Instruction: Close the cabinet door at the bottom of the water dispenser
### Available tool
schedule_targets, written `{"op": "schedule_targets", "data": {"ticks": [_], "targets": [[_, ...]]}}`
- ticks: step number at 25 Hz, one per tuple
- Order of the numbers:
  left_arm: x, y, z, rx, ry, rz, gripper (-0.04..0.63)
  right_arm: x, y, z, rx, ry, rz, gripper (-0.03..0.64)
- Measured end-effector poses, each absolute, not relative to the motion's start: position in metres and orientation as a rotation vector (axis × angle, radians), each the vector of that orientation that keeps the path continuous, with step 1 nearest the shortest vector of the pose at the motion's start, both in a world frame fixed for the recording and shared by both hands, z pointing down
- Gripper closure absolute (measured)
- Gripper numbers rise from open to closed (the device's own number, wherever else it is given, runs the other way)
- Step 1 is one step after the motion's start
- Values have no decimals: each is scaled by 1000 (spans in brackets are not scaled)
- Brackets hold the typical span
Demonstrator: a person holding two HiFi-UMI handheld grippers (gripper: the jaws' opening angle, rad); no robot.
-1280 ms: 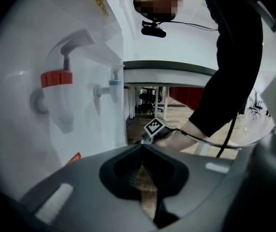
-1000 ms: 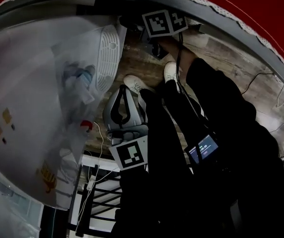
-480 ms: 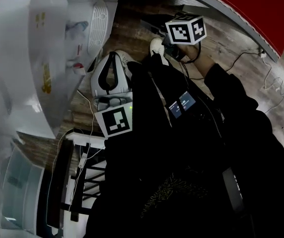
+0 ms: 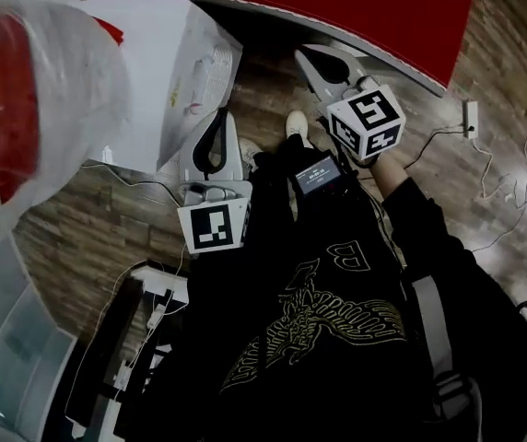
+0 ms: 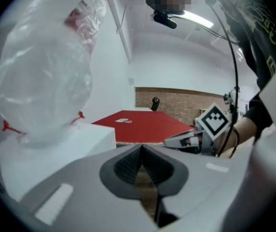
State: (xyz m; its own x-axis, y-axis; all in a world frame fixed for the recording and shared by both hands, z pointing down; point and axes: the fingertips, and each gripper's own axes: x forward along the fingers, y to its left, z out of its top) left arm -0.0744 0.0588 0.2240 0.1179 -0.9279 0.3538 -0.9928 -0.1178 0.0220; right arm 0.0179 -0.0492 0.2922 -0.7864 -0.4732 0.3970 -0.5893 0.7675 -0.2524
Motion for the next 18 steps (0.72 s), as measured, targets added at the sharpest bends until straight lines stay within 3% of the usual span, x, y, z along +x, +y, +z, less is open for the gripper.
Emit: {"op": "schedule_targets", "data": {"ticks": [11,18], "targets": [[-113,73,89,2259,-2124,194,588,56,-32,69,1170,-2915,256,618],[-135,82,58,2264,-2210,108,588,37,0,26,1173,-3001,206,618]]}}
